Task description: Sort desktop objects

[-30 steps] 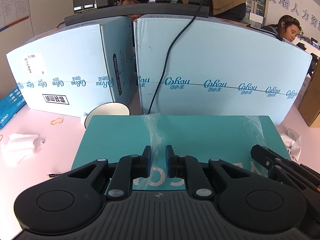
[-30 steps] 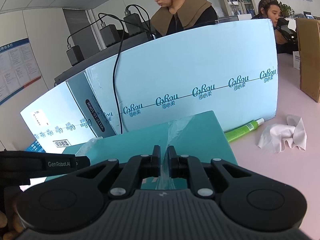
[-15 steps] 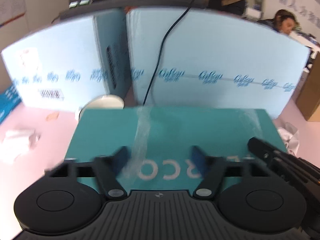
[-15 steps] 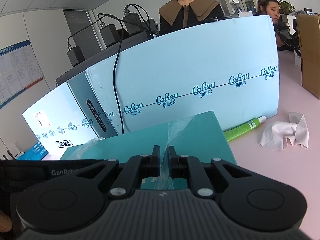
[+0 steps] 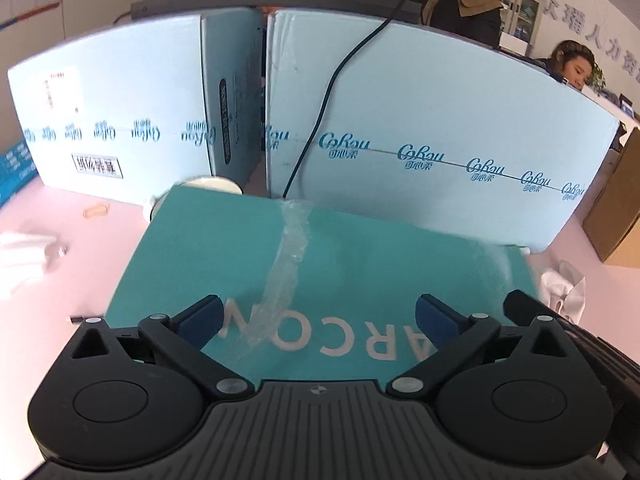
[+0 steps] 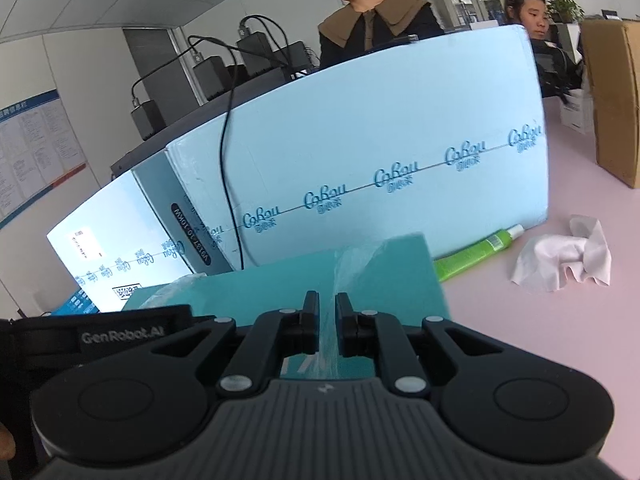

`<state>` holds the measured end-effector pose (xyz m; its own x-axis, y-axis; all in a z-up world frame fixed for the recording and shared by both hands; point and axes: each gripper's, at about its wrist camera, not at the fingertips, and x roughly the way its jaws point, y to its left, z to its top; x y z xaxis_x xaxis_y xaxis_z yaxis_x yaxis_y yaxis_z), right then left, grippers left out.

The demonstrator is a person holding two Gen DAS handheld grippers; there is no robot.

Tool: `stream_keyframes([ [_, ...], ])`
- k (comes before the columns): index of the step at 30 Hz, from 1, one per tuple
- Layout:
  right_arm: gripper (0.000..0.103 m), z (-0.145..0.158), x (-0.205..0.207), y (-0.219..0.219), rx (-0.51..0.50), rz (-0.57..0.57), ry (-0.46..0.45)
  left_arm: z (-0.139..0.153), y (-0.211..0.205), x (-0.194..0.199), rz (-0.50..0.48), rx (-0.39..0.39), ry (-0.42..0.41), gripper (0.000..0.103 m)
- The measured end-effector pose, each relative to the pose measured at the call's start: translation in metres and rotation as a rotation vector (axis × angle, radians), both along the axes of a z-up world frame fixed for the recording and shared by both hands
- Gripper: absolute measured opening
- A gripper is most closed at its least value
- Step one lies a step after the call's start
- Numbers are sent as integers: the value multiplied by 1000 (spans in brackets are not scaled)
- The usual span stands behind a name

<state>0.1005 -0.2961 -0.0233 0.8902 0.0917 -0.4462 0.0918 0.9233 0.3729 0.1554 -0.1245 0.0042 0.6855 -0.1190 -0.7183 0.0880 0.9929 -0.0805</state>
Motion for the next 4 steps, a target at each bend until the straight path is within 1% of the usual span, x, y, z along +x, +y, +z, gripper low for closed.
stream_keyframes([
  [4,14,3,-8,-5,-11,-4,-22,-3,-5,-2,0,34,-2,103],
])
